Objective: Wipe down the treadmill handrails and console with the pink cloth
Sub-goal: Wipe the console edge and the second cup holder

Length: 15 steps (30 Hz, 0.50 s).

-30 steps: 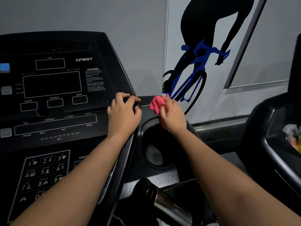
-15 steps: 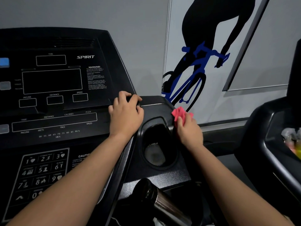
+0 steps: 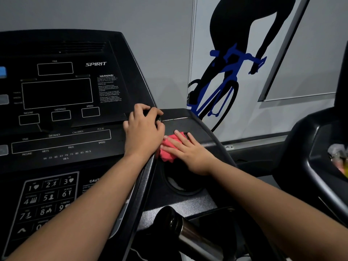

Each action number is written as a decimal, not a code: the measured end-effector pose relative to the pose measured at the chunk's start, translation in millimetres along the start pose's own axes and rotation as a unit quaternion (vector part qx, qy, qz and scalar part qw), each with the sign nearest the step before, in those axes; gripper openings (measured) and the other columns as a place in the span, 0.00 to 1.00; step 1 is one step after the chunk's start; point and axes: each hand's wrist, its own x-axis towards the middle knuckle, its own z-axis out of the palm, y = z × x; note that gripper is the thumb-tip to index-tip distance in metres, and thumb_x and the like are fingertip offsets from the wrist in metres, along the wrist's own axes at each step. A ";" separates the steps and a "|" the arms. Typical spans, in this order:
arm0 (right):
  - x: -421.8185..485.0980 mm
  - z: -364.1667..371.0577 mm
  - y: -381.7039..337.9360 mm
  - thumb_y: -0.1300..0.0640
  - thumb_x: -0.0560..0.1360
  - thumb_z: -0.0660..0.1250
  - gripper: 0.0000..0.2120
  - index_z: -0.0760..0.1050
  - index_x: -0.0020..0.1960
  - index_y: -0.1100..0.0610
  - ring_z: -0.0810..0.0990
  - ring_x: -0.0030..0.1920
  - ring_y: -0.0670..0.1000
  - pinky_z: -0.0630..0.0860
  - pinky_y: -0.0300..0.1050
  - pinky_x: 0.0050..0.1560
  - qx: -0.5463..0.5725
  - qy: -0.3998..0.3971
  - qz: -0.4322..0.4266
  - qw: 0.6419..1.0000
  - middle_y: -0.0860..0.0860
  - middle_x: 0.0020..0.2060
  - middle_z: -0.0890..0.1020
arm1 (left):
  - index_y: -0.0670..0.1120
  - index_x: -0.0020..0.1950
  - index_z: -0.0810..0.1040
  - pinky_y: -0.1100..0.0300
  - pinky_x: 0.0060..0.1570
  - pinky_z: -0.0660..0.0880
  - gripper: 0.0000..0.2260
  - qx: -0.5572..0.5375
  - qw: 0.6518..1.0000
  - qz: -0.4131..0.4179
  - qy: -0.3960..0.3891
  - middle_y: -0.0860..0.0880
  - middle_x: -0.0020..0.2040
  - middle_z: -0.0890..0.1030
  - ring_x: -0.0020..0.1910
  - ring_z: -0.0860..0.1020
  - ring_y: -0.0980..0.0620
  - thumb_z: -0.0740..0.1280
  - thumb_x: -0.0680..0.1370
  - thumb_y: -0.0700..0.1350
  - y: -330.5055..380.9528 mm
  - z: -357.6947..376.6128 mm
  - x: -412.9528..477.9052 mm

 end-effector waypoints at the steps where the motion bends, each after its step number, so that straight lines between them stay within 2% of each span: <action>1: -2.3 -3.2 1.5 0.62 0.74 0.62 0.34 0.54 0.77 0.47 0.44 0.76 0.56 0.44 0.56 0.72 0.030 -0.019 -0.001 0.999 0.49 0.77 0.53 | 0.52 0.56 0.78 0.48 0.58 0.64 0.11 -0.004 1.000 0.000 0.000 0.49 0.59 0.69 0.58 0.71 0.48 0.63 0.75 0.44 -0.1 0.0 -0.2; 3: -3.4 -6.3 0.6 0.59 0.75 0.65 0.31 0.59 0.75 0.48 0.42 0.76 0.53 0.41 0.52 0.73 0.077 -0.018 0.013 0.997 0.48 0.77 0.52 | 0.52 0.56 0.78 0.48 0.59 0.64 0.11 -0.011 1.000 -0.002 -0.001 0.49 0.59 0.69 0.58 0.71 0.47 0.63 0.75 0.44 0.1 -0.5 -0.2; 5: -0.9 -5.1 1.5 0.59 0.73 0.67 0.30 0.63 0.74 0.49 0.48 0.76 0.56 0.44 0.53 0.73 0.082 0.011 0.041 0.996 0.49 0.76 0.56 | 0.52 0.56 0.78 0.48 0.59 0.64 0.11 -0.013 1.000 -0.004 -0.003 0.49 0.59 0.69 0.58 0.71 0.47 0.63 0.75 0.44 0.6 -1.0 -0.1; 10: 18.7 -15.7 3.4 0.56 0.78 0.54 0.27 0.55 0.77 0.49 0.48 0.77 0.54 0.45 0.53 0.74 0.123 0.083 0.177 0.973 0.49 0.77 0.54 | 0.52 0.56 0.78 0.48 0.60 0.63 0.12 -0.020 1.000 -0.008 -0.007 0.49 0.59 0.68 0.59 0.70 0.47 0.63 0.75 0.44 0.5 -2.4 0.7; 12: 27.2 -16.9 8.4 0.57 0.78 0.56 0.27 0.55 0.76 0.50 0.53 0.76 0.56 0.49 0.56 0.74 0.154 0.110 0.259 0.947 0.53 0.76 0.57 | 0.52 0.56 0.78 0.49 0.60 0.62 0.12 -0.022 1.000 -0.009 -0.008 0.49 0.60 0.68 0.59 0.70 0.47 0.63 0.75 0.44 0.7 -2.4 0.5; 13: 30.6 -18.4 10.2 0.56 0.77 0.55 0.27 0.57 0.76 0.51 0.58 0.74 0.58 0.55 0.58 0.74 0.177 0.128 0.304 0.927 0.55 0.74 0.61 | 0.52 0.56 0.78 0.49 0.60 0.62 0.11 -0.022 1.000 -0.009 -0.008 0.49 0.60 0.68 0.59 0.70 0.47 0.63 0.75 0.44 0.8 -2.5 0.3; 15: 32.4 -20.2 15.1 0.53 0.74 0.52 0.25 0.64 0.71 0.53 0.71 0.64 0.58 0.68 0.57 0.65 0.244 0.167 0.385 0.874 0.57 0.66 0.72 | 0.52 0.56 0.78 0.49 0.60 0.62 0.11 -0.021 1.000 -0.008 -0.006 0.49 0.59 0.68 0.58 0.70 0.47 0.63 0.75 0.44 0.6 -2.7 0.3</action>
